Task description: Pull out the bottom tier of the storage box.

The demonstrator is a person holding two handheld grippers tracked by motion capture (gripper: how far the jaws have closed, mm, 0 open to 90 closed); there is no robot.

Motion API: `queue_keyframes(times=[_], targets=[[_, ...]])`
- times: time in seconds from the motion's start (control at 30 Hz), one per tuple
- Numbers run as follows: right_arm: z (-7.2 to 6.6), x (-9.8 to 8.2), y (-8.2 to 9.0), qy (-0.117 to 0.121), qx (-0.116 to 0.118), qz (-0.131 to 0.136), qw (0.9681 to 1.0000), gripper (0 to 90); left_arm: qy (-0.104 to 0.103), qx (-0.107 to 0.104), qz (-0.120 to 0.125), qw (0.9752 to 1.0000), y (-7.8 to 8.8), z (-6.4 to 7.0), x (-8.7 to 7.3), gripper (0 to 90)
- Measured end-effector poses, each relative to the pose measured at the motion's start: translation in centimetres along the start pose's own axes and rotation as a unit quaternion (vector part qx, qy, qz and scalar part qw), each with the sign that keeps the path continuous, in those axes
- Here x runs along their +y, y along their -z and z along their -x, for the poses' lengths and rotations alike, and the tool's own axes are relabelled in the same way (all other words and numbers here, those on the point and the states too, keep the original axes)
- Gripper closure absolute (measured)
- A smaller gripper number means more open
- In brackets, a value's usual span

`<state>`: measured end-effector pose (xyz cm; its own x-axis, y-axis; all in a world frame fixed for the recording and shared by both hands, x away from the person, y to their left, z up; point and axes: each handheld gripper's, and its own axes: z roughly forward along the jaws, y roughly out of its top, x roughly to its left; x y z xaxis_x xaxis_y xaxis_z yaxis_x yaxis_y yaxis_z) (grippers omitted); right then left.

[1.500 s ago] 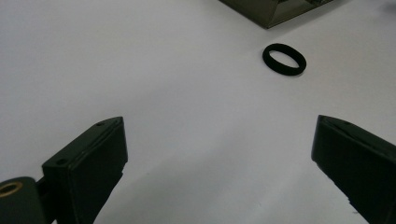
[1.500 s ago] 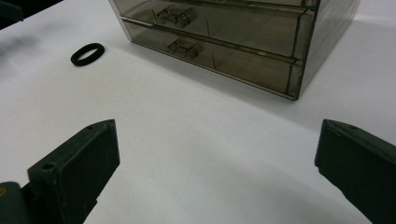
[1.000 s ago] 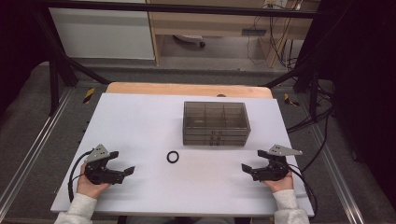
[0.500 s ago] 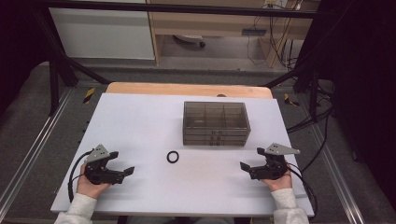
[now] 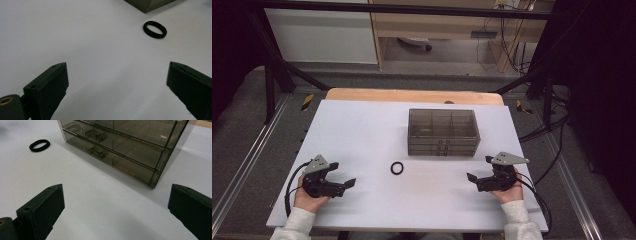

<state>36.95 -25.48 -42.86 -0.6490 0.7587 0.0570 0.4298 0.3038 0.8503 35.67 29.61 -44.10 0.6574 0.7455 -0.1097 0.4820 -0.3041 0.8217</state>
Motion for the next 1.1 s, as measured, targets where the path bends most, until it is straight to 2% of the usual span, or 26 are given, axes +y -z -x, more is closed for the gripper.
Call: queue_keyframes(times=[0.4,0.7,0.97,1.1], targets=[[-0.5,0.7,-0.6,0.036,-0.006,-0.013,0.9992,1.3,0.002,0.000,0.000,1.0000,0.0,0.0,0.0,4.0],[-0.9,1.2,-0.8,0.052,-0.012,-0.019,0.9984,1.3,0.002,0.001,-0.001,1.0000,0.0,0.0,0.0,4.0],[-1.4,1.7,-1.1,0.079,-0.018,-0.031,0.9963,1.8,0.002,0.002,-0.001,1.0000,0.0,0.0,0.0,4.0],[-1.6,1.9,-1.4,0.093,-0.022,-0.046,0.9944,2.0,0.001,0.001,-0.003,1.0000,-0.1,-0.1,0.0,4.0]])
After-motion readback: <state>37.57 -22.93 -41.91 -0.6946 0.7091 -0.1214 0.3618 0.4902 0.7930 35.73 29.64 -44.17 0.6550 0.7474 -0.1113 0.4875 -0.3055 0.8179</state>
